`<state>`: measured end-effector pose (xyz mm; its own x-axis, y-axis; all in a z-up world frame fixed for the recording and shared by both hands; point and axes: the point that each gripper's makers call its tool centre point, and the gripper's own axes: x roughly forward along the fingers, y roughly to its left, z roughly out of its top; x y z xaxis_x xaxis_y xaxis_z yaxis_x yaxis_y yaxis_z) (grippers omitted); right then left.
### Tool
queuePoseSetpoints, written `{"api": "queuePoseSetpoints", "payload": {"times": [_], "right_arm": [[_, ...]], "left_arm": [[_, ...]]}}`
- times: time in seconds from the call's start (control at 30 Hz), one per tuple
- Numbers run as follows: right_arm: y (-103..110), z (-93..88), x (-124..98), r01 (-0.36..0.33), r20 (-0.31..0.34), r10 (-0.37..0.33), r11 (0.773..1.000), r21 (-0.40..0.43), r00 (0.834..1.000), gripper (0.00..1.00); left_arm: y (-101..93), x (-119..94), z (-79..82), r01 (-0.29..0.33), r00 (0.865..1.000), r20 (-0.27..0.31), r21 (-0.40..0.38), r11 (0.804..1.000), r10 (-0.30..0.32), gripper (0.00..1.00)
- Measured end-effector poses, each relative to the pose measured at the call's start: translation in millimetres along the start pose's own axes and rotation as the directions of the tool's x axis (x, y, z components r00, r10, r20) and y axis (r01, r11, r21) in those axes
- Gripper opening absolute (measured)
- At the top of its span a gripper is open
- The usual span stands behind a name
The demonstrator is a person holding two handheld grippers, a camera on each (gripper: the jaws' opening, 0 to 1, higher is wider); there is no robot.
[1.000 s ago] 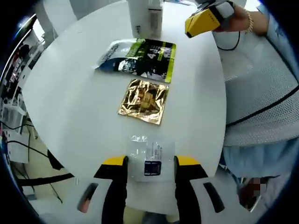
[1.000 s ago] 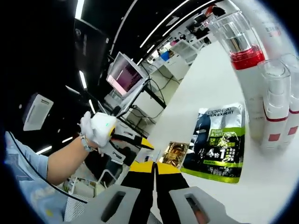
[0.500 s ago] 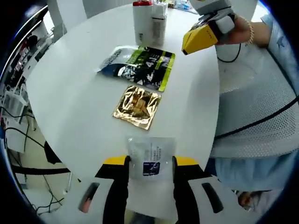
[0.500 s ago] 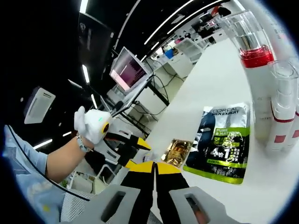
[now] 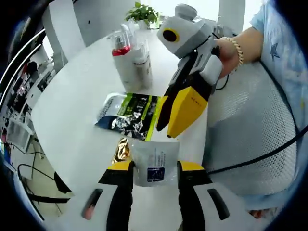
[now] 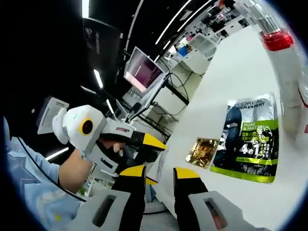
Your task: Arrange the skincare products in the storage area until every visible bottle or jar stands upright without overlapping.
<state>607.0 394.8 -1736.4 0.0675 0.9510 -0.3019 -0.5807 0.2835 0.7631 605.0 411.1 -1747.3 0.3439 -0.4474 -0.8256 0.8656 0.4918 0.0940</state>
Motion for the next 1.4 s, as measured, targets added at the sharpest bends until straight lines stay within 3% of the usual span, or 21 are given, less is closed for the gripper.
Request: {"api": "queuePoseSetpoints", "payload": {"times": [0.13,0.2,0.23,0.3,0.43,0.57,0.67,0.73,0.83,0.9,0.93,1.03,1.17,1.3,1.4], "right_arm": [[-2.2,-4.2,2.8,0.01,-0.013,-0.01,1.0,0.0,1.0,0.13],[-0.1,-3.5,2.8,0.0,-0.012,0.0,1.0,0.015,1.0,0.0],[9.0,-2.5,3.3,-0.042,-0.007,0.043,0.996,0.079,0.999,0.0],[2.4,-4.4,2.9,-0.011,-0.025,0.013,0.999,0.046,1.0,0.0],[2.2,-3.3,0.4,-0.004,-0.025,0.005,1.0,0.01,1.0,0.0],[3.0,1.4,-2.2,-0.016,-0.013,0.017,1.0,0.013,1.0,0.0],[2.8,3.1,-3.6,-0.018,-0.008,0.018,1.0,0.005,1.0,0.0],[3.6,6.5,-5.0,-0.027,0.007,0.027,1.0,0.016,1.0,0.0],[4.1,9.6,-6.4,-0.032,0.02,0.032,0.999,0.017,0.999,0.0],[5.9,11.3,-7.2,-0.043,0.031,0.043,0.999,0.017,0.999,0.0],[6.7,11.9,-7.5,-0.048,0.035,0.047,0.999,0.02,0.998,0.0],[10.7,16.6,-8.8,-0.07,0.064,0.068,0.997,0.022,0.996,0.0],[12.3,20.1,-10.2,-0.083,0.081,0.081,0.996,0.028,0.993,0.0],[10.3,19.8,-10.1,-0.075,0.084,0.072,0.996,0.036,0.994,0.0],[8.1,20.6,-10.6,-0.07,0.087,0.066,0.997,0.044,0.994,0.0]], "left_arm": [[-5.7,-2.2,12.6,0.006,0.999,0.038,0.009,1.0,-0.006,0.33],[-8.0,-1.9,15.1,0.01,0.999,0.042,0.016,1.0,-0.011,0.34],[-8.1,0.1,12.0,0.009,1.0,0.024,0.026,1.0,-0.01,0.33],[-8.1,0.5,11.8,0.017,0.999,0.028,0.018,1.0,-0.017,0.34],[-5.1,1.9,8.1,0.041,0.997,0.073,-0.099,0.994,-0.034,0.36],[0.1,-0.3,2.2,0.064,0.991,0.126,-0.211,0.975,-0.038,0.36],[3.0,-3.2,-2.0,0.092,0.984,0.174,-0.295,0.951,-0.041,0.34],[3.2,-5.8,-0.4,0.136,0.971,0.235,-0.366,0.921,-0.05,0.36],[6.0,-10.9,5.6,0.216,0.937,0.347,-0.465,0.858,-0.047,0.35],[7.4,-16.3,11.4,0.296,0.896,0.441,-0.526,0.798,-0.042,0.34],[8.1,-17.7,12.3,0.317,0.885,0.464,-0.539,0.78,-0.039,0.34],[6.1,-17.9,9.1,0.362,0.871,0.489,-0.565,0.742,-0.053,0.31],[-2.3,-14.2,6.3,0.393,0.867,0.492,-0.574,0.718,-0.082,0.27],[-1.8,-19.4,14.9,0.432,0.834,0.547,-0.569,0.7,-0.07,0.14],[1.8,-18.3,12.7,0.414,0.844,0.534,-0.584,0.698,-0.054,0.07]]}}
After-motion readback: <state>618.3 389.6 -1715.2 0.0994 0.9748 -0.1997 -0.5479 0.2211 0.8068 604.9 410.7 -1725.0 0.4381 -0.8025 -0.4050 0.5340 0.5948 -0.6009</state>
